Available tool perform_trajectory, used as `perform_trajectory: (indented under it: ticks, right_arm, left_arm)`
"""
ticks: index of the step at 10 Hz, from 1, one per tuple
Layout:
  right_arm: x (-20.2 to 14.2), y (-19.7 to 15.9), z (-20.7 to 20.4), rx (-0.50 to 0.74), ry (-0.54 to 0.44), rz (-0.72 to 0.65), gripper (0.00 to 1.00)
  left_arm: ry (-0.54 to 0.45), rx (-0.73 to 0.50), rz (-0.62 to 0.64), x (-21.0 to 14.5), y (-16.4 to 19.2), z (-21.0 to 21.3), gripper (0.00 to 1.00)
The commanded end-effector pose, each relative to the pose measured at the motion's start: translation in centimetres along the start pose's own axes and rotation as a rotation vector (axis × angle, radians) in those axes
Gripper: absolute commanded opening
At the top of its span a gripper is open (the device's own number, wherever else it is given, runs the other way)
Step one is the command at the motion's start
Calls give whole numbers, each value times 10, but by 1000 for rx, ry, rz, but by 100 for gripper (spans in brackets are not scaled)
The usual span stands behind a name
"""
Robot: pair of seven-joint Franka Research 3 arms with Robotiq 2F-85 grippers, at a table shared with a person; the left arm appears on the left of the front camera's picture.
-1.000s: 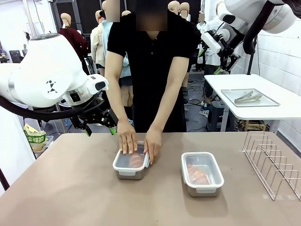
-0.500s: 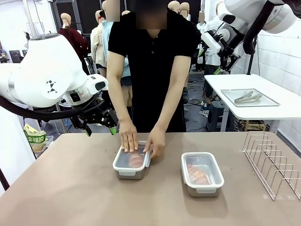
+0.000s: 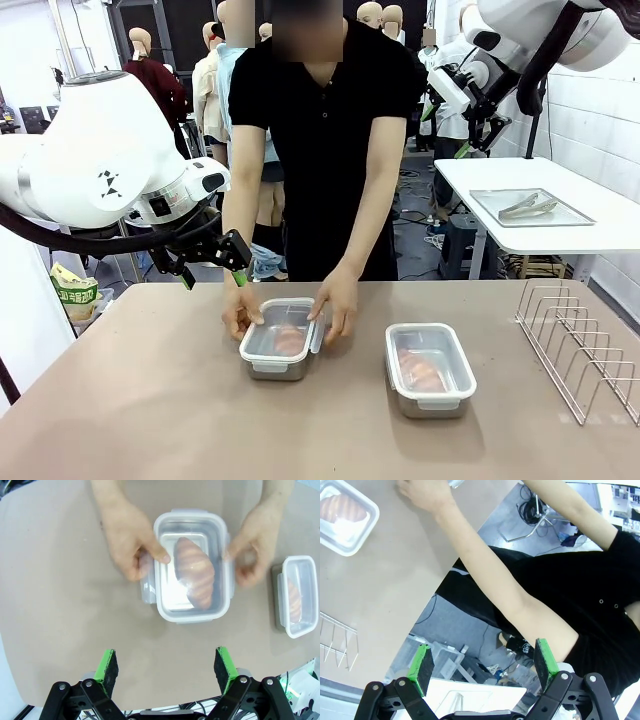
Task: Place the bread in airtight containers.
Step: Release when the human grabs the Airtight Container lid.
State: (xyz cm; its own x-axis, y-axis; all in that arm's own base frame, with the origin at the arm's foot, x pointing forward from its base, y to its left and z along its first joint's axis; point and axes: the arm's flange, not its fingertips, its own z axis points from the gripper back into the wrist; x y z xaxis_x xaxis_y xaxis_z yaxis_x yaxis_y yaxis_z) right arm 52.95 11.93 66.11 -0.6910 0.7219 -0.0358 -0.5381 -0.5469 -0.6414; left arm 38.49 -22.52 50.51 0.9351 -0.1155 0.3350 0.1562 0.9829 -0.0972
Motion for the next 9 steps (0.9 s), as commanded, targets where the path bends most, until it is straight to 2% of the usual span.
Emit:
perform_trajectory:
  ticks: [1,9]
  right_arm:
    - [0,0,0,-2,1,4,100]
    - [0,0,0,-2,1,4,100]
  left_arm:
    - [-4,7,0,1,1,1,100]
    - [-4,7,0,1,1,1,100]
